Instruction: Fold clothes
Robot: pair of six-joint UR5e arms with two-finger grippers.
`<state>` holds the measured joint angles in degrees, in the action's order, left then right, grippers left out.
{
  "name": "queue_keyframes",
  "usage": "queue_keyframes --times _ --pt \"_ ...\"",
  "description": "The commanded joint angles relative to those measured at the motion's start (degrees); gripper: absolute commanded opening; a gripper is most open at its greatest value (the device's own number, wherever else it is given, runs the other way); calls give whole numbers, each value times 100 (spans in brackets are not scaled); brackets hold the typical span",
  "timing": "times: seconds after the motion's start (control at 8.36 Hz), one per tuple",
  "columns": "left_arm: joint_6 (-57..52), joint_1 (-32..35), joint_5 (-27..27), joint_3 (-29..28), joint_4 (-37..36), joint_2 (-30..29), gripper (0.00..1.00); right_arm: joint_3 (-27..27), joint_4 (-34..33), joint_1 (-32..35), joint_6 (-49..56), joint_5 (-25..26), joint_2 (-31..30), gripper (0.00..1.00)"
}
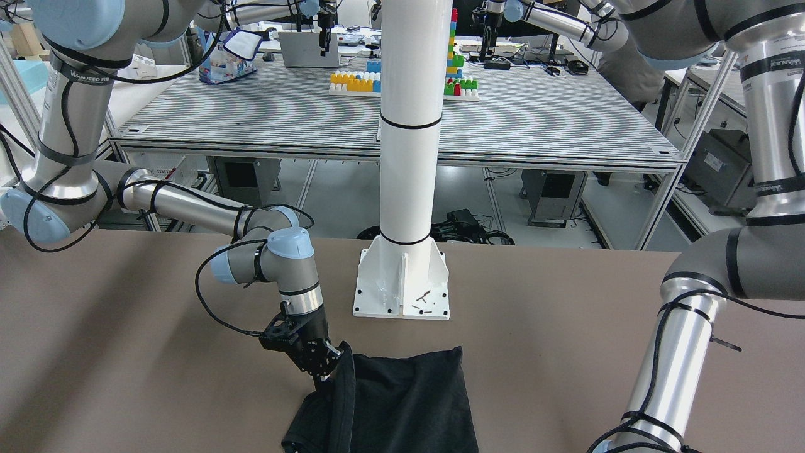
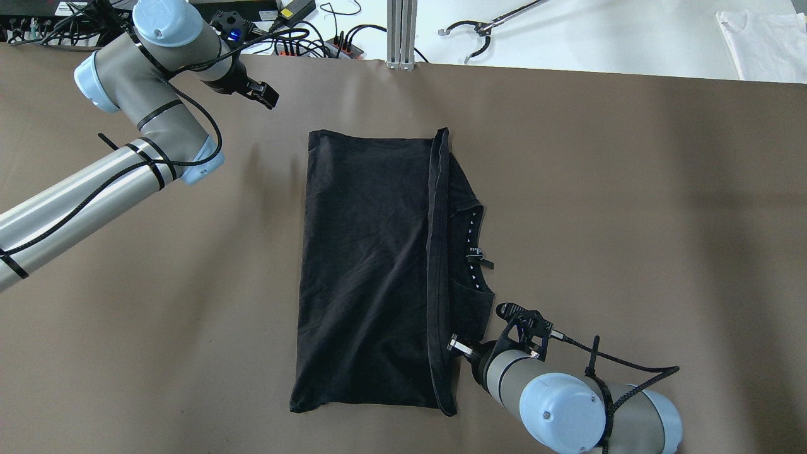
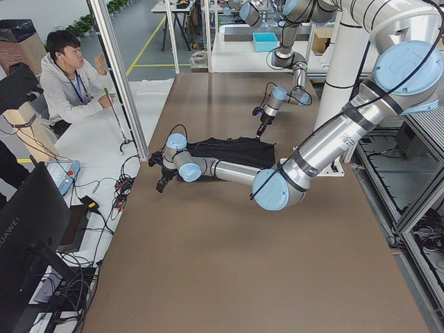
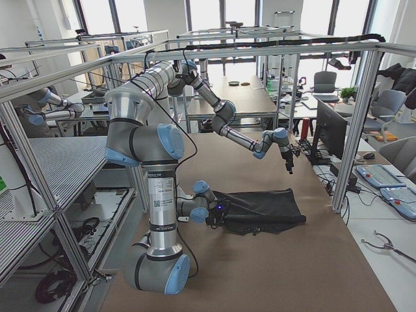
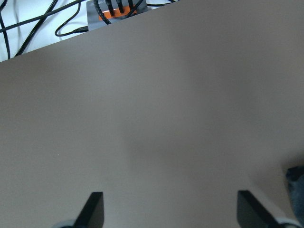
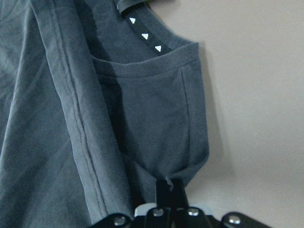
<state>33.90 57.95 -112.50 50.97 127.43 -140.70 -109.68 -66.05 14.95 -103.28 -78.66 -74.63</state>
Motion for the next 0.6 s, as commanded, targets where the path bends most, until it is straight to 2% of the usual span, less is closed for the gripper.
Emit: queue_keyframes --times 0.0,0.12,0.24,0.48 --pt "2 6 0 0 1 17 100 -27 -13 217 946 70 36 93" --pt "2 6 0 0 1 17 100 -45 -56 515 1551 70 176 94" --pt "2 6 0 0 1 17 100 -28 -379 822 2000 70 369 94" --pt "29 -12 0 0 1 26 100 321 -1668 939 2312 61 1410 94"
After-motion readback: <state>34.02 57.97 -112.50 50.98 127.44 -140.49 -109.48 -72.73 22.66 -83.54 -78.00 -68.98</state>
